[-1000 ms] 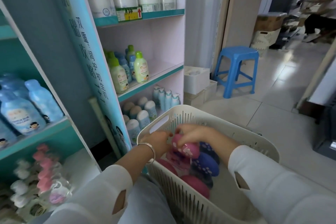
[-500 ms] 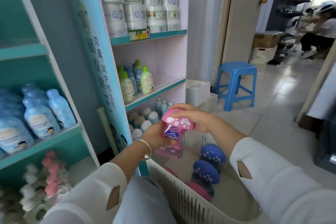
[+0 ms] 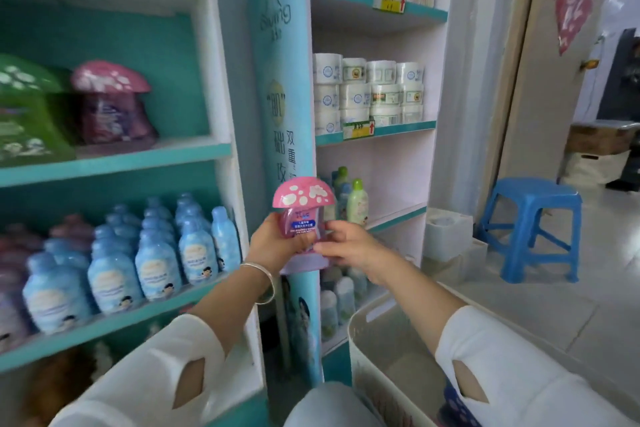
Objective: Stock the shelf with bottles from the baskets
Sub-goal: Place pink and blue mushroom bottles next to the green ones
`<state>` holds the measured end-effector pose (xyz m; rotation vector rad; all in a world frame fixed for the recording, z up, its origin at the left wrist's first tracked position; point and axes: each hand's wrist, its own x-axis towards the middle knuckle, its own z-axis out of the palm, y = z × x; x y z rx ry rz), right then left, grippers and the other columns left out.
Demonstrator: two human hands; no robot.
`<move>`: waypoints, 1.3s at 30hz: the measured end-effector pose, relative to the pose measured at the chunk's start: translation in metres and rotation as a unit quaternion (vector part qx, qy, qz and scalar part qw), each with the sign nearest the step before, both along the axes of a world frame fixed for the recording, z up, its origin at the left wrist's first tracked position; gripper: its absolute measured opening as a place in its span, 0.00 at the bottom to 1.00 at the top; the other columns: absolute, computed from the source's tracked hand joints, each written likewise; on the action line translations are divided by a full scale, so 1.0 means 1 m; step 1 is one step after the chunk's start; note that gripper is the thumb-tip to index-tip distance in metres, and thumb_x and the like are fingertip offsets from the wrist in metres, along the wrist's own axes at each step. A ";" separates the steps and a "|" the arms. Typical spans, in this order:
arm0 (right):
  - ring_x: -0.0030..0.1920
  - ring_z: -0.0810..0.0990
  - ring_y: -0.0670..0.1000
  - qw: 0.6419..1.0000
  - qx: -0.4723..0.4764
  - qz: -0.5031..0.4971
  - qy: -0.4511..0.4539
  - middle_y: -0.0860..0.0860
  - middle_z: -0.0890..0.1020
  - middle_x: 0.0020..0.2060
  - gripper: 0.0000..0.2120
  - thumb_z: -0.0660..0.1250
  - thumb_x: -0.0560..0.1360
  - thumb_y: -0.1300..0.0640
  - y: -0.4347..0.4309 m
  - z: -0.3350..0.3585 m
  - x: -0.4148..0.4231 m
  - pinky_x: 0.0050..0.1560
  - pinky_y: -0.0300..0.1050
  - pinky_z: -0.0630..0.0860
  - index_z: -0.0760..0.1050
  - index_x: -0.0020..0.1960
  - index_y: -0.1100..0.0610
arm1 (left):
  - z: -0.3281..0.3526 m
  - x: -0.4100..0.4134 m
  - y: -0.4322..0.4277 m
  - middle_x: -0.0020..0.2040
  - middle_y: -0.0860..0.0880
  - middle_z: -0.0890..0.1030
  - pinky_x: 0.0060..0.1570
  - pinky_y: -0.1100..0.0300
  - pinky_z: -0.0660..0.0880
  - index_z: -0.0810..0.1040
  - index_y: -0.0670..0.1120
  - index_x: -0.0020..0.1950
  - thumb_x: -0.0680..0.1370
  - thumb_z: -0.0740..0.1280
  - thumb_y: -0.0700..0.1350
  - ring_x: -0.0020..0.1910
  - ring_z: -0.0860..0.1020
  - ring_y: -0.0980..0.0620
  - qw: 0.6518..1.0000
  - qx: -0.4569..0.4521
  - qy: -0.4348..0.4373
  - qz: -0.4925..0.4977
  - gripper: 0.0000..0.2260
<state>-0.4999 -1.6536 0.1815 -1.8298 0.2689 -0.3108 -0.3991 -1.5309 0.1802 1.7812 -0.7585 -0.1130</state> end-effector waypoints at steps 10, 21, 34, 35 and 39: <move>0.46 0.80 0.48 0.989 -0.064 0.063 -0.118 0.52 0.82 0.47 0.13 0.70 0.72 0.64 0.077 0.082 0.093 0.49 0.41 0.77 0.75 0.56 0.59 | 0.090 0.046 0.101 0.55 0.47 0.80 0.57 0.55 0.74 0.71 0.46 0.63 0.66 0.75 0.55 0.52 0.78 0.50 0.990 -0.029 -0.133 0.048 0.30; 0.46 0.80 0.51 0.975 -0.074 0.073 -0.195 0.53 0.81 0.49 0.12 0.72 0.72 0.59 0.137 0.173 0.201 0.46 0.44 0.77 0.75 0.53 0.56 | 0.162 0.110 0.173 0.66 0.39 0.70 0.60 0.60 0.63 0.62 0.42 0.73 0.76 0.56 0.31 0.65 0.69 0.42 0.922 0.076 -0.302 0.230 0.25; 0.49 0.80 0.54 0.967 -0.223 0.102 -0.070 0.53 0.83 0.48 0.13 0.77 0.67 0.57 0.138 0.174 0.252 0.56 0.50 0.76 0.78 0.49 0.56 | 0.156 0.141 0.169 0.65 0.41 0.70 0.55 0.50 0.71 0.57 0.41 0.74 0.76 0.57 0.36 0.60 0.73 0.39 0.908 0.211 -0.236 0.276 0.26; 0.48 0.80 0.53 0.966 -0.233 0.094 -0.066 0.53 0.83 0.49 0.17 0.77 0.66 0.55 0.138 0.174 0.253 0.57 0.50 0.75 0.78 0.53 0.57 | 0.154 0.141 0.168 0.65 0.41 0.70 0.54 0.49 0.71 0.57 0.42 0.74 0.76 0.57 0.37 0.60 0.73 0.39 0.906 0.212 -0.236 0.281 0.26; 0.47 0.79 0.51 0.957 -0.274 0.067 -0.074 0.51 0.82 0.49 0.21 0.78 0.65 0.51 0.146 0.174 0.254 0.52 0.45 0.76 0.79 0.55 0.55 | 0.148 0.143 0.167 0.68 0.41 0.68 0.61 0.50 0.68 0.59 0.39 0.73 0.76 0.59 0.39 0.64 0.70 0.40 0.892 0.205 -0.258 0.309 0.25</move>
